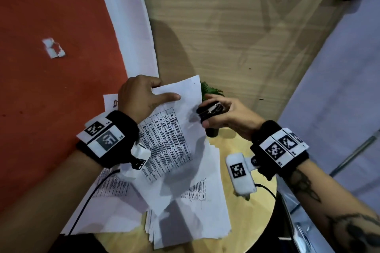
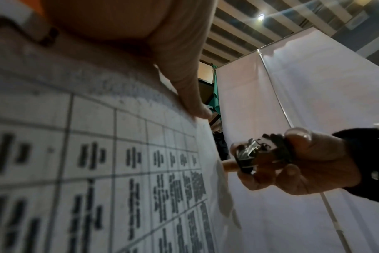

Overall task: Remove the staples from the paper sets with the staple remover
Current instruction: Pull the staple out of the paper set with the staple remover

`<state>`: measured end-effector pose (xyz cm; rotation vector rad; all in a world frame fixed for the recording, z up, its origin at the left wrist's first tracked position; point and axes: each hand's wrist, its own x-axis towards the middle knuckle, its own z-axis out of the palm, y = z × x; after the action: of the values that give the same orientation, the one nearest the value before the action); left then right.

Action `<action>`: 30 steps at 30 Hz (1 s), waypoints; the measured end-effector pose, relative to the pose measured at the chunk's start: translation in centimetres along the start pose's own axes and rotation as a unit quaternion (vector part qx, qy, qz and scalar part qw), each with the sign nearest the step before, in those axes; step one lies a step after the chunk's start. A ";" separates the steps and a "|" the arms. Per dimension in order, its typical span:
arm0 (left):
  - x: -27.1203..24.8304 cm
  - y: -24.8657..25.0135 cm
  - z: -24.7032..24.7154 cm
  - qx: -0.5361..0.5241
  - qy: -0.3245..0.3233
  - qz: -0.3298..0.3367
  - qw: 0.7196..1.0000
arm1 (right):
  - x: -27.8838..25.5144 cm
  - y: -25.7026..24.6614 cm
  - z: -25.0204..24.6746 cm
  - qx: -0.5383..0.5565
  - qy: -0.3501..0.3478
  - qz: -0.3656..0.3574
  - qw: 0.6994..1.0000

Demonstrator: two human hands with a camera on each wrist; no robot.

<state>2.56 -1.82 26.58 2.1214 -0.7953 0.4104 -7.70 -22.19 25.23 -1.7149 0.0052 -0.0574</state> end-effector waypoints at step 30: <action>-7.8 -14.2 -3.1 -0.231 0.022 -0.328 0.916 | 2.4 4.3 1.6 0.124 0.050 0.074 0.988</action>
<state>6.05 10.35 16.06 1.7795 -0.0942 -0.0893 -5.09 -21.36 20.84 -1.4568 0.1921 -0.0327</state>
